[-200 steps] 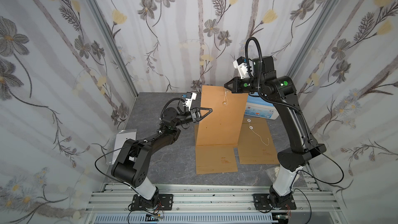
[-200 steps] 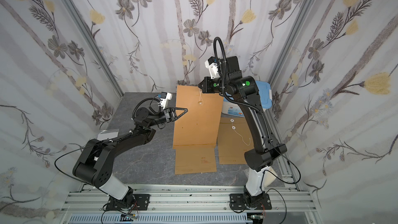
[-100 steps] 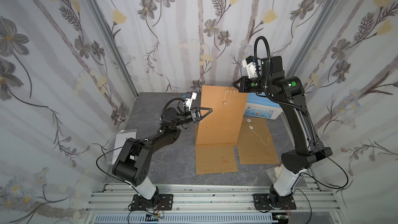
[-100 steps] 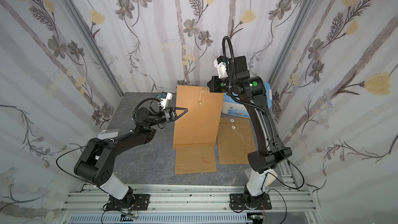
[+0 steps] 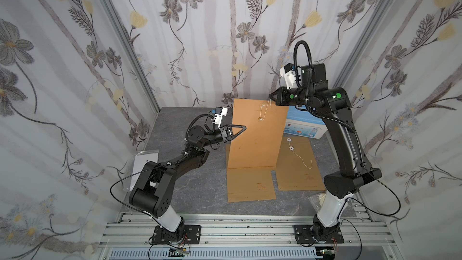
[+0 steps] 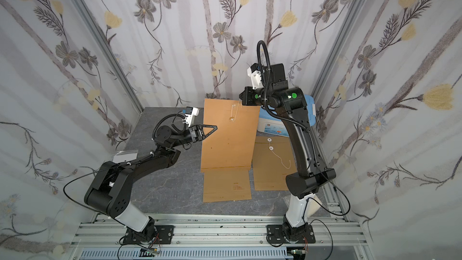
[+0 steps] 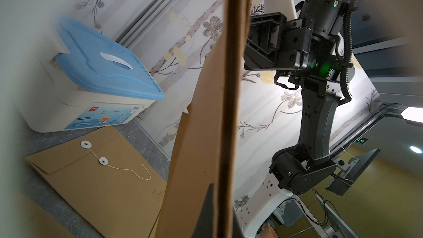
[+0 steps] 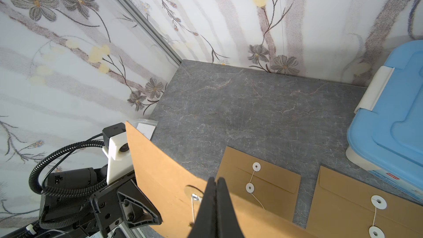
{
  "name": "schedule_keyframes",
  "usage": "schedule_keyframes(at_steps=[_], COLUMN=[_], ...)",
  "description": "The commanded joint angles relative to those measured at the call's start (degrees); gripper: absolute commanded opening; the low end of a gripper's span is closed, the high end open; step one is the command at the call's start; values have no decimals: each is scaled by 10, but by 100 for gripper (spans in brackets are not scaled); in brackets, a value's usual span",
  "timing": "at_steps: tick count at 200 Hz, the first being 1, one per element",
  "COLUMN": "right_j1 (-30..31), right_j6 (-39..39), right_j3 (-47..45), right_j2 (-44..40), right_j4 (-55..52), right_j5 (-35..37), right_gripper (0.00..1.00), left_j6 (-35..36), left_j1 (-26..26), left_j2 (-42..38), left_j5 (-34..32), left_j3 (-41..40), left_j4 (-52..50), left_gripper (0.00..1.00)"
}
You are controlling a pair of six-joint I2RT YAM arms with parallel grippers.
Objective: Close the mouth of the file bag
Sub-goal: Close the file bag.
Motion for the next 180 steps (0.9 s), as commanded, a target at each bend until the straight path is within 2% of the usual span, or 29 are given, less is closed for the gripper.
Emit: schedule_keyframes(at_steps=[1,39,67,124,180], right_j1=[-2,-2,2,55,91], right_j6=[0,5,13,14,23], right_j3=[3,3,3,64,73], right_j2=[2,1,3,38,60], right_j4=[4,3,38,34,45], right_j5=[14,21,-25,-30,-30], right_gripper=[0,0,0,0,0], left_j6=[-11,-20,-3,8,14], left_j1=[3,6,1,-7,-16], left_j2=[-1,3,7,10,10], left_j5=[-6,-2,10,13,15], left_j3=[-2,3,8,18,21], left_j4=[39,48,15,-8,-16], left_gripper=[0,0,0,0,0])
